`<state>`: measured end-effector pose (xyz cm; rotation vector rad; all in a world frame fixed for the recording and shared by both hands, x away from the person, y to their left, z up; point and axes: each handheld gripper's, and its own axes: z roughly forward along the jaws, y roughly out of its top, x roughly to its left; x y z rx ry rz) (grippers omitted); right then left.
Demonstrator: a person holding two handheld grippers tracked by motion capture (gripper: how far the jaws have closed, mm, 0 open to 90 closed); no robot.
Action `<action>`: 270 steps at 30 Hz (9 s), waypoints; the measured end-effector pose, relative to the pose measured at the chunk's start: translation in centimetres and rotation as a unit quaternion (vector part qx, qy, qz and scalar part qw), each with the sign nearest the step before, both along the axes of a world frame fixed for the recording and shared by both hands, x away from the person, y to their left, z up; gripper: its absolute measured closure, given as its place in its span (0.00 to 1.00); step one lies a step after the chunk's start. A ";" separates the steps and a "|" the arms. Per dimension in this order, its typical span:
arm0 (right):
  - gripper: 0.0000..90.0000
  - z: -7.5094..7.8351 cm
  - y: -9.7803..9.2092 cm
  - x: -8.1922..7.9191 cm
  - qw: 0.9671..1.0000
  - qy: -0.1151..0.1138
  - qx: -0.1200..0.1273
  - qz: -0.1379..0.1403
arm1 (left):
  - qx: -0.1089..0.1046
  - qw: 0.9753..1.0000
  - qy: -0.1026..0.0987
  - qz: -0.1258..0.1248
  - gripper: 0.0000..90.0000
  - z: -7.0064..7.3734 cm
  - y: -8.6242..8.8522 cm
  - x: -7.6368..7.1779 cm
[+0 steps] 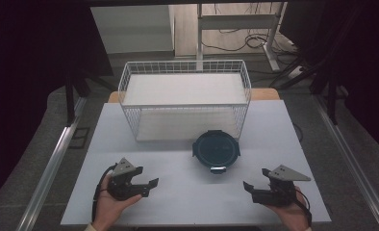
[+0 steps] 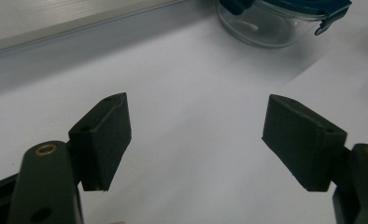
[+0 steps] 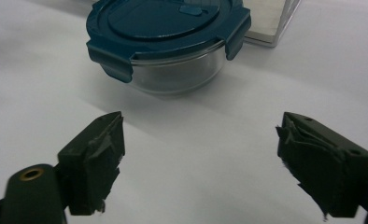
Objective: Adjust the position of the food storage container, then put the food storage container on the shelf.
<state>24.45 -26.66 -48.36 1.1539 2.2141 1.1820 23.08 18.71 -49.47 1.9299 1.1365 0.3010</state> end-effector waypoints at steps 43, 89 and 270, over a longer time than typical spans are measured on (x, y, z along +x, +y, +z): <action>0.32 1.9 1.7 1.4 0.999 0.042 -0.011 0.022 | 0.010 1.000 0.015 0.001 0.25 -1.1 1.1 -0.7; 0.63 5.6 5.3 11.7 0.997 0.073 -0.022 0.004 | -0.004 1.000 0.019 0.010 0.25 -0.7 1.8 -0.9; 0.23 1.5 5.0 2.3 0.992 0.046 0.052 0.107 | -0.032 0.998 0.021 0.040 0.24 0.3 2.7 -0.5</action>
